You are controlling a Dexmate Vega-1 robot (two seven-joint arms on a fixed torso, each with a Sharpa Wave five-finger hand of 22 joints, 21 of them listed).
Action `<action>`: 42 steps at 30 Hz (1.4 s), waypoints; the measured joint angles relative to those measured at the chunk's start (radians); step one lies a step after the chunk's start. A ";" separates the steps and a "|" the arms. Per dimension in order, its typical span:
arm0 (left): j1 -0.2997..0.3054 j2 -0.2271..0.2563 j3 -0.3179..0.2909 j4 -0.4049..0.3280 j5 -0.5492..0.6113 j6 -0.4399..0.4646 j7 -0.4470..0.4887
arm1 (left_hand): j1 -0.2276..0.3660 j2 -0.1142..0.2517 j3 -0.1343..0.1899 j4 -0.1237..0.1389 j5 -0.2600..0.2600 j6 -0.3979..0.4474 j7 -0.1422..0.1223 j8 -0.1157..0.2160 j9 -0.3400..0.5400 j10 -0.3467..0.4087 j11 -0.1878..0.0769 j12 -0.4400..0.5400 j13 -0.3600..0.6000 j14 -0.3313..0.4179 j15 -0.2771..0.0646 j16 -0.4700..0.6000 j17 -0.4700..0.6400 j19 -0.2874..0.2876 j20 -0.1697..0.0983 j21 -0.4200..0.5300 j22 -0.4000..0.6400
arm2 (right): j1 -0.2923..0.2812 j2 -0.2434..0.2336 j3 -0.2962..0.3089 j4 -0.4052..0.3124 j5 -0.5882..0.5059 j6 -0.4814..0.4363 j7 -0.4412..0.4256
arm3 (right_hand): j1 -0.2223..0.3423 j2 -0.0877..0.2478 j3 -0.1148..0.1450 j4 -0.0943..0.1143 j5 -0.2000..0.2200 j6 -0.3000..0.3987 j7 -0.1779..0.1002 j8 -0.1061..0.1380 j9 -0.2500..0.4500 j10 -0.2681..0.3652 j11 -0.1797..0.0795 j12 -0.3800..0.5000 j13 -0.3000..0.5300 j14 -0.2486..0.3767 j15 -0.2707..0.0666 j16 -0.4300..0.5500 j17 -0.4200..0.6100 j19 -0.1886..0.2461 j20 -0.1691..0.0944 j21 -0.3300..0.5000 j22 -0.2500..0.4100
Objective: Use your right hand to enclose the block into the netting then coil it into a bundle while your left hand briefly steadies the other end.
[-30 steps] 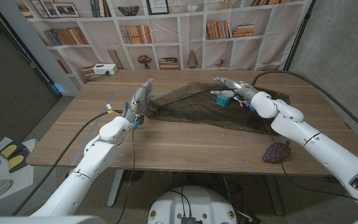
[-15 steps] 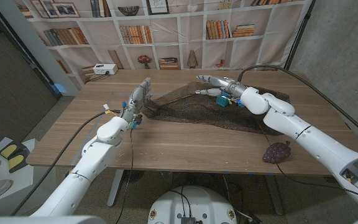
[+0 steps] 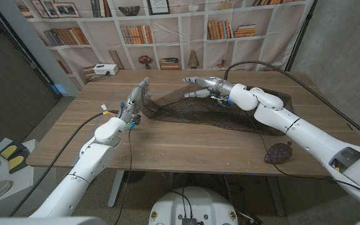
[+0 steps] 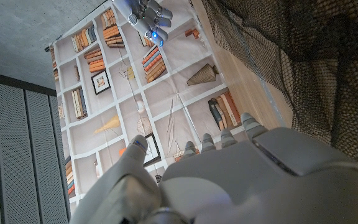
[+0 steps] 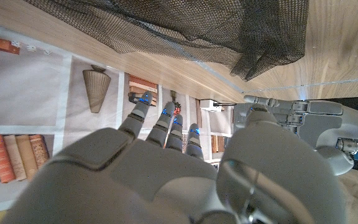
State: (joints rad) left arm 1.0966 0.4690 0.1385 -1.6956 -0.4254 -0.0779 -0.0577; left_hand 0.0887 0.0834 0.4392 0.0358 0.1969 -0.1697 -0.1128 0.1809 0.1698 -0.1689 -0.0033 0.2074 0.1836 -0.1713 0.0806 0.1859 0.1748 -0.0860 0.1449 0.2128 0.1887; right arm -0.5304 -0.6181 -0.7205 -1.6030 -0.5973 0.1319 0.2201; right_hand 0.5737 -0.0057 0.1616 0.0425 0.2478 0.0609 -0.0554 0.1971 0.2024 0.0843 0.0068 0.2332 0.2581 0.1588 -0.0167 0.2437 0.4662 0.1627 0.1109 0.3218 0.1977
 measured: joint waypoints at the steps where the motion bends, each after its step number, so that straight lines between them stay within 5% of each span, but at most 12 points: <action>1: 0.000 0.000 -0.001 0.001 -0.003 -0.002 -0.003 | 0.000 0.000 0.000 0.000 0.000 0.000 0.000 0.000 0.000 0.000 0.000 0.000 0.000 0.000 0.000 0.000 0.000 0.000 0.000 0.000 0.000 | 0.013 0.007 -0.015 0.003 -0.005 -0.002 0.008 | 0.000 0.000 0.000 0.000 0.000 0.000 0.000 0.000 0.000 0.000 0.000 0.000 0.000 0.000 0.000 0.000 0.000 0.000 0.000 0.000 0.000; 35: -0.019 0.000 -0.003 0.037 -0.013 -0.018 -0.026 | 0.000 0.000 -0.003 -0.003 0.000 0.000 0.000 0.000 0.000 -0.004 0.004 0.000 0.000 0.000 0.000 0.000 0.000 0.004 0.003 0.000 0.000 | 0.206 0.113 -0.233 0.103 -0.213 -0.128 0.243 | -0.010 0.010 -0.007 -0.007 0.000 -0.020 0.006 0.000 0.000 -0.009 -0.001 0.000 0.000 0.005 -0.005 0.008 0.005 0.014 -0.007 0.000 0.000; 42: -0.029 -0.002 0.001 0.047 -0.015 -0.018 -0.031 | 0.000 0.000 -0.007 0.001 0.000 0.000 0.000 0.000 0.000 -0.004 0.004 0.000 0.000 0.000 0.000 0.000 0.000 0.004 0.003 0.000 0.000 | 0.228 0.127 -0.268 0.132 -0.251 -0.139 0.269 | 0.003 0.012 -0.003 -0.026 0.008 -0.009 0.009 0.001 0.000 0.014 -0.003 0.007 0.000 0.015 -0.013 0.009 0.002 0.036 -0.014 0.008 0.000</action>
State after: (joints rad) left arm 1.0681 0.4668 0.1393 -1.6484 -0.4402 -0.0959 -0.0888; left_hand 0.0886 0.0834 0.4325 0.0372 0.1969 -0.1698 -0.1125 0.1809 0.1698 -0.1727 0.0004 0.2073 0.1836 -0.1713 0.0805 0.1858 0.1744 -0.0825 0.1483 0.2129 0.1885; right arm -0.3025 -0.4910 -0.9887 -1.4712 -0.8484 -0.0071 0.4895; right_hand 0.5771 0.0068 0.1585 0.0169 0.2557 0.0517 -0.0460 0.1982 0.2022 0.0985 0.0039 0.2406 0.2579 0.1742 -0.0300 0.2527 0.4680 0.1987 0.0967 0.3293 0.1975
